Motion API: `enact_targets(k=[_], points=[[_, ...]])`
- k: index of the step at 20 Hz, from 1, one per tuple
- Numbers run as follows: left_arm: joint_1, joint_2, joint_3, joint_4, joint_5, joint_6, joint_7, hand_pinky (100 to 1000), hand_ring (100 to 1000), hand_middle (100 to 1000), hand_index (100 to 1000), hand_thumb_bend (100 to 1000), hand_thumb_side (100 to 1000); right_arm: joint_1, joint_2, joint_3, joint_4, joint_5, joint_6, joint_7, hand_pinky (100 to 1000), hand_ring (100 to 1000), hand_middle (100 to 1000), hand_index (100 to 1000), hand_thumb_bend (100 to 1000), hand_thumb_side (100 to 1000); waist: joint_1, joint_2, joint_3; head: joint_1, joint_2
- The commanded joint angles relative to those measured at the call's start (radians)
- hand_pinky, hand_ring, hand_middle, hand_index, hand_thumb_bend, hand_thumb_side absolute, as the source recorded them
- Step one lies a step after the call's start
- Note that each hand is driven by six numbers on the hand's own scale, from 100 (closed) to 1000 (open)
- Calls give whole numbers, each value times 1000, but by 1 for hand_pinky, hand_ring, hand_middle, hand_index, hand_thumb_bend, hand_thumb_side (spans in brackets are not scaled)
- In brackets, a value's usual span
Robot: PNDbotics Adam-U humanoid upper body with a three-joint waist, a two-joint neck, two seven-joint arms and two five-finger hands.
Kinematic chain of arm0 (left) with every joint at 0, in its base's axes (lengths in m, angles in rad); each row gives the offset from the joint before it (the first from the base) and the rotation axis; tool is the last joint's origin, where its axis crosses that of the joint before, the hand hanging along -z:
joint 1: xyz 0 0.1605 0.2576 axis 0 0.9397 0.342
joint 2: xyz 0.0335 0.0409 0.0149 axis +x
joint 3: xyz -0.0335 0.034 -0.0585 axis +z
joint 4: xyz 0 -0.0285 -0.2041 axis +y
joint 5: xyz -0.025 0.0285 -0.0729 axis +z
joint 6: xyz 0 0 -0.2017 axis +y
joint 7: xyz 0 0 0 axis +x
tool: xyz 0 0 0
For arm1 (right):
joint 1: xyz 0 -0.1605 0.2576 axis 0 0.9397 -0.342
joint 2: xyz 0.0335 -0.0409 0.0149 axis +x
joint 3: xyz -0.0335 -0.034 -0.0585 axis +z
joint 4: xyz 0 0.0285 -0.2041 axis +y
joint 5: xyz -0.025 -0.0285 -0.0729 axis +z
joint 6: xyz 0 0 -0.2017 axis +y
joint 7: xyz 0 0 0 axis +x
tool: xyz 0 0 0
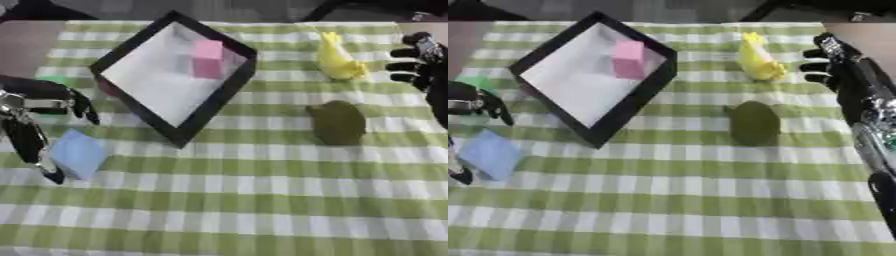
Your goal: Pick up objects on the table and place them in the box.
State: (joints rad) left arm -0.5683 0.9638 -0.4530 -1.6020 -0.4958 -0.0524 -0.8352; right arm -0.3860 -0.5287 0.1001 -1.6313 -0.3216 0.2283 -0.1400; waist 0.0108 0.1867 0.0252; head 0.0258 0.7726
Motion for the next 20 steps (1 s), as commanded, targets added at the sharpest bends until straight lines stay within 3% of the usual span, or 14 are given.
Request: enact_targets(k=[1, 10, 16, 20], points=[[-16, 12, 5, 12, -19, -16, 5, 806, 830, 797, 852, 842, 209, -8, -13, -6, -10, 3, -5, 2, 794, 740, 733, 880, 100, 804, 6, -13, -2, 2, -3], [-20, -19, -6, 58, -27, -40, -1, 805, 826, 795, 848, 813, 141, -6, -9, -8, -9, 2, -5, 3, 795, 740, 731, 878, 100, 811, 5, -11, -4, 6, -3], [-27, -42, -12, 82, -52, -65, 60, 791, 809, 774, 835, 777, 100, -5, -6, -8, -8, 2, -5, 5, 795, 741, 730, 877, 100, 815, 5, -11, -6, 9, -3], [-26, -54, -18, 100, -55, -79, 79, 774, 770, 713, 796, 723, 100, -5, -5, -8, -7, 3, -5, 5, 796, 741, 730, 877, 100, 817, 6, -10, -7, 10, -3]])
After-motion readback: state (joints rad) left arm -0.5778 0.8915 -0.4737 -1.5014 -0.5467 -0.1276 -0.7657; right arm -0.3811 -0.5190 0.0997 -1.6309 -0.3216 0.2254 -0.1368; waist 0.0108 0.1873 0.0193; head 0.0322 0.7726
